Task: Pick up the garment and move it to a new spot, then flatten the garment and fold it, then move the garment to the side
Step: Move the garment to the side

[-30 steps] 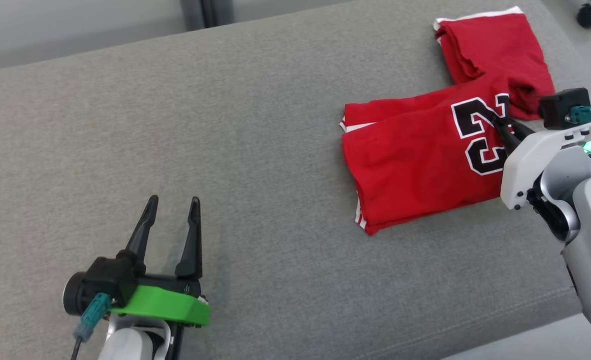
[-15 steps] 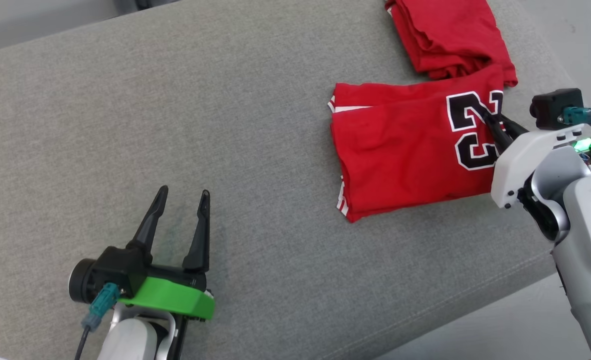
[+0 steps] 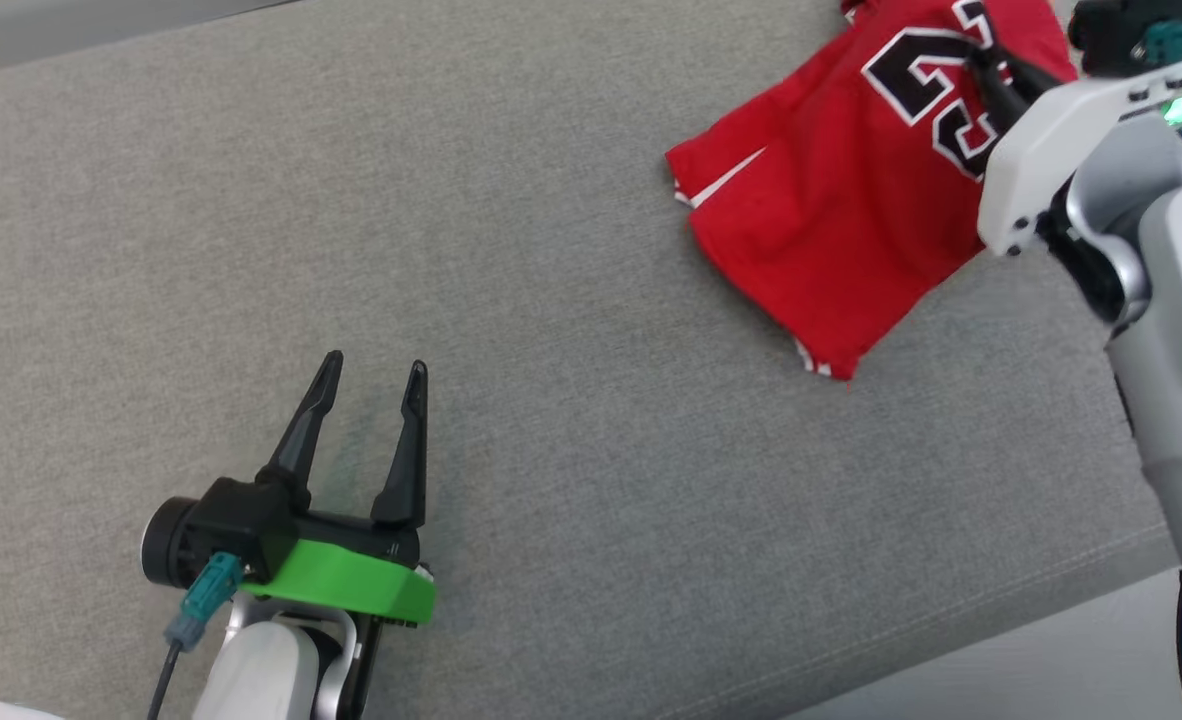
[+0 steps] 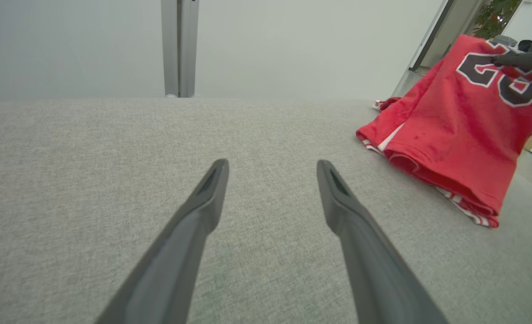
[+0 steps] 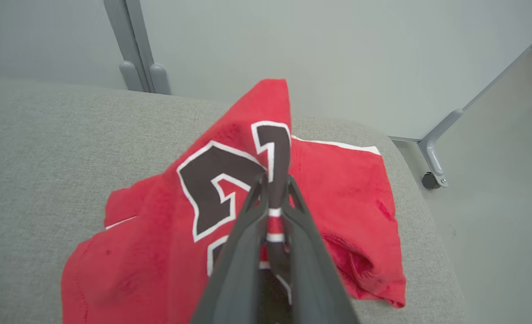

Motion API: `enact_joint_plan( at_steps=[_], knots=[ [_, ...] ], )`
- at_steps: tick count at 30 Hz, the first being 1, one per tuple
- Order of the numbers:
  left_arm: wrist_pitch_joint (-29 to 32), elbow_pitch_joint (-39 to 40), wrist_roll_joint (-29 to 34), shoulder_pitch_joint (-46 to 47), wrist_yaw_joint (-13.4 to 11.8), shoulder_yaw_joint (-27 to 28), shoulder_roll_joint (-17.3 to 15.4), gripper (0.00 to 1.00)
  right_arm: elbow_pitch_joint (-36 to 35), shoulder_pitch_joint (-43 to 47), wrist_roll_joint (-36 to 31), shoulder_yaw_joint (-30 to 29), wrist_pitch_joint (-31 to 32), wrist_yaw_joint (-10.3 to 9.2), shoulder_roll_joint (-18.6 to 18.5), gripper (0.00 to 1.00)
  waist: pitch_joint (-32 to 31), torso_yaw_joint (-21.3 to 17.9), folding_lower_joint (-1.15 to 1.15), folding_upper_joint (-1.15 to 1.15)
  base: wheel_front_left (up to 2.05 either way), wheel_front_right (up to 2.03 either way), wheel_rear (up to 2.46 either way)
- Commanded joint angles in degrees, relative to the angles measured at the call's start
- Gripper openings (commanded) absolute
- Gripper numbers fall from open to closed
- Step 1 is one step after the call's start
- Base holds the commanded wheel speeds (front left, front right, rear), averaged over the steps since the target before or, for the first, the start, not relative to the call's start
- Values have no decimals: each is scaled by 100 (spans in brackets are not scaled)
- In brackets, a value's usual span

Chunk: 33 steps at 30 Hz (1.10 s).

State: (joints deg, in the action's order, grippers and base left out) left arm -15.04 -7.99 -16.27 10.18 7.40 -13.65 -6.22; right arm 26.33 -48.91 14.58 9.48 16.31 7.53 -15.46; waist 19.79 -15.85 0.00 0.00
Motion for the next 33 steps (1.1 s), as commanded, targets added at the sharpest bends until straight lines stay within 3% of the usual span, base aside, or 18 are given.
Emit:
enact_joint_plan(
  at_steps=[1, 9, 15, 20, 21, 23, 24, 29, 33],
  knots=[
    [-17, 6, 10, 113, 18, -21, -4, 100, 102, -201, -6, -91, 23, -10, -69, 0, 120, 156, 0, 0, 0, 0, 0],
    [-17, 48, 27, 229, 18, -74, 39, 100, 796, -1048, -325, -841, -26, -10, -661, 0, 476, 556, 0, 0, 0, 0, 0],
    [-17, 105, 73, 404, 18, -179, 21, 100, 1417, -1397, -765, -1360, -258, -10, -1307, 0, 910, 856, 0, 0, 0, 0, 0],
    [-17, 143, 110, 496, 18, -233, -3, 100, 1687, -1306, -1107, -1896, -440, -10, -1367, 0, 1111, 991, 0, 0, 0, 0, 0],
    [-17, 151, 108, 508, 18, -243, -7, 100, 1753, -1274, -1229, -2020, -485, -10, -1394, 7, 1146, 1014, 0, 0, 0, 0, 0],
    [-17, 154, 118, 514, 18, -261, -16, 100, 1879, -1223, -1439, -2278, -573, -9, -1388, 47, 1181, 1036, 0, 0, 0, 0, 0],
    [-17, 156, 123, 513, 18, -265, -17, 100, 1927, -1210, -1560, -2405, -636, -10, -1394, 100, 1192, 1043, 0, 0, 0, 0, 0],
    [-17, 122, 131, 504, 18, -275, -26, 100, 2083, -1102, -2075, -2938, -934, -9, -1189, 100, 1185, 1004, 0, 0, 0, 0, 0],
    [-17, 102, 124, 522, 18, -255, -59, 100, 2126, -1103, -2251, -2960, -1162, -10, -937, 100, 1083, 908, 0, 0, 0, 0, 0]
  ],
)
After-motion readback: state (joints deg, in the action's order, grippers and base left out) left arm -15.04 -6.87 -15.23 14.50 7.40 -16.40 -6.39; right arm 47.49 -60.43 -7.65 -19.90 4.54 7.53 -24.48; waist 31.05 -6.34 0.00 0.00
